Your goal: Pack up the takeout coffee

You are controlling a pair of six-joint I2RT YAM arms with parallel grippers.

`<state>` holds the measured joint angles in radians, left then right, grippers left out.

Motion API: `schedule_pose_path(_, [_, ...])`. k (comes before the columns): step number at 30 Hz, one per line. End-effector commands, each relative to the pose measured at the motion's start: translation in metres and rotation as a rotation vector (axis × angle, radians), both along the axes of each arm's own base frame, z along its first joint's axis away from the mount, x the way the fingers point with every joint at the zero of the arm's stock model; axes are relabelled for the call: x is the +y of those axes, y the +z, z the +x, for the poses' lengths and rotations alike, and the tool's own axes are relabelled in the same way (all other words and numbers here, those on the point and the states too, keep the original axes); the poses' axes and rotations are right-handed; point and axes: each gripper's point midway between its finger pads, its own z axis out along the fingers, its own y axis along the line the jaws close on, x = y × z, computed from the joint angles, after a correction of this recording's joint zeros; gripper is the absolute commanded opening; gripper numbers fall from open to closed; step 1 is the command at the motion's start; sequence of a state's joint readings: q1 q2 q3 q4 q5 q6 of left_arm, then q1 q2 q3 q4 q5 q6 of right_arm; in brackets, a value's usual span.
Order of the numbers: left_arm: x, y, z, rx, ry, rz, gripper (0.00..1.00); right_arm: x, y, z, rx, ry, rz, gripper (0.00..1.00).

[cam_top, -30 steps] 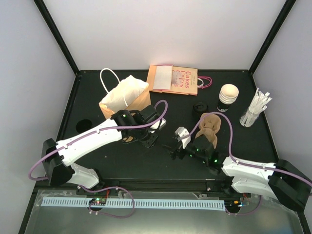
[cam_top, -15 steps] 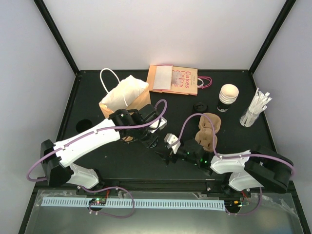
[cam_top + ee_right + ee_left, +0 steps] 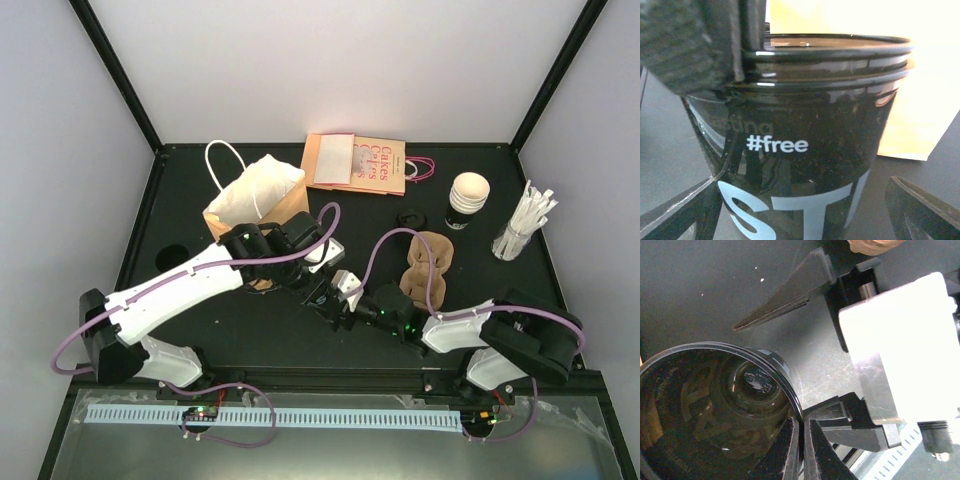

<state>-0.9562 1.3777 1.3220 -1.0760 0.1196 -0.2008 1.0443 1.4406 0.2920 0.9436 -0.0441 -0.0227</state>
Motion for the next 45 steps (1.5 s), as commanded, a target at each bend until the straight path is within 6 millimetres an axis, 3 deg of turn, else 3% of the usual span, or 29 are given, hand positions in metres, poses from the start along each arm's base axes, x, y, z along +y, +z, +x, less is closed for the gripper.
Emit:
schedule_pose_path(1, [-0.009,0.028,-0.005,-0.024,-0.033,-0.097,0.02,0.011,0.027,0.001,-0.049,0.018,0.083,0.89])
schedule_pose_path(16, [-0.010,0.035,-0.007,-0.030,-0.043,-0.132,0.02,0.008,0.013,0.003,-0.050,0.000,0.020,0.64])
schedule_pose_path(24, [-0.012,0.035,-0.007,-0.026,-0.048,-0.136,0.02,0.006,0.012,0.003,-0.051,-0.001,0.011,0.64])
schedule_pose_path(29, [-0.012,0.034,-0.008,-0.022,-0.048,-0.134,0.13,0.006,0.013,0.003,-0.053,0.000,0.012,0.64])
schedule_pose_path(33, [-0.011,0.033,-0.009,-0.020,-0.047,-0.132,0.10,0.007,0.014,0.002,-0.052,0.003,0.012,0.64])
schedule_pose_path(35, [-0.011,0.032,-0.009,-0.019,-0.049,-0.132,0.02,0.007,0.014,0.003,-0.051,0.002,0.014,0.64])
schedule_pose_path(40, [-0.009,0.028,-0.007,-0.021,-0.039,-0.115,0.02,0.007,0.015,0.002,-0.052,0.005,0.018,0.64])
schedule_pose_path(45, [-0.007,0.022,-0.005,-0.021,-0.027,-0.088,0.29,0.007,0.015,0.002,-0.051,0.004,0.016,0.64])
